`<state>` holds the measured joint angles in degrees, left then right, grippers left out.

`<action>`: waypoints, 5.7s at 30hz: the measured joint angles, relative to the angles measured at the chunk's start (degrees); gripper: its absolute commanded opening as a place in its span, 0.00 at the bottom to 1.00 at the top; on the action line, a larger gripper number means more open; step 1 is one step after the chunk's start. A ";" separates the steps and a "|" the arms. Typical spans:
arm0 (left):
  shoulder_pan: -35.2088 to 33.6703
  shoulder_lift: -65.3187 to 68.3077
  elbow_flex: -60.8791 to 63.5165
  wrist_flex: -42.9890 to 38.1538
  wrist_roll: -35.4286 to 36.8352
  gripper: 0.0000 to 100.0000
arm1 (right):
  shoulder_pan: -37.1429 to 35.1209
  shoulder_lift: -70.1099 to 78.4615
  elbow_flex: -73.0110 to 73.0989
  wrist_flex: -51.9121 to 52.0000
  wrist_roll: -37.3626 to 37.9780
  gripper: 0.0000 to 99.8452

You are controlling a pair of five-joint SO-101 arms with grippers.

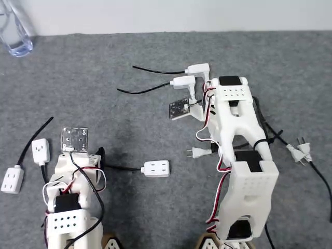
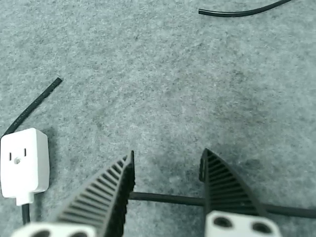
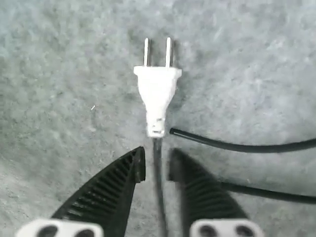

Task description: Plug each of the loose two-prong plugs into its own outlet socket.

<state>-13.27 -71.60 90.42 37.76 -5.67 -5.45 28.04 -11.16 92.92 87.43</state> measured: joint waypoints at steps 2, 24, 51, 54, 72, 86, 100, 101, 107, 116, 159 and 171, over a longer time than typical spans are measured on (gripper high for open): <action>0.00 0.00 0.00 0.00 0.00 0.20 | 0.00 0.00 0.00 0.00 1.05 0.34; 0.00 0.00 0.00 0.00 0.00 0.20 | -4.31 -4.57 13.80 -5.19 0.09 0.34; 0.00 0.00 0.00 0.00 0.00 0.20 | -9.93 -17.67 34.37 -22.15 -2.02 0.24; 0.00 0.00 0.00 0.00 0.00 0.20 | -9.93 -17.67 34.37 -22.15 -2.02 0.24; 0.18 0.00 0.00 0.00 0.00 0.20 | -8.35 -17.67 34.37 -27.69 -2.02 0.24; 0.18 0.00 0.00 0.00 0.00 0.20 | -7.12 -17.67 34.37 -27.87 -2.02 0.24; 0.18 0.00 0.00 0.00 0.00 0.20 | -8.62 -17.67 34.37 -27.87 -2.02 0.22; 0.18 0.00 0.00 0.00 0.00 0.20 | -8.62 -17.67 34.37 -27.87 -2.02 0.20; 0.18 0.00 0.00 0.00 0.00 0.20 | -8.62 -17.67 34.37 -28.13 -2.02 0.07; 0.18 0.00 0.00 0.00 0.00 0.20 | -8.62 -17.67 34.99 -28.31 -2.02 0.02; 0.18 0.00 0.00 0.00 0.00 0.20 | -8.53 -20.31 41.41 -38.68 -8.09 0.01; 10.02 0.00 0.00 -0.26 -2.20 0.21 | -13.10 -41.32 41.49 -17.32 -17.32 0.01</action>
<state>-3.25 -71.60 90.42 37.49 -7.87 -18.55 -13.27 30.33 75.60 70.11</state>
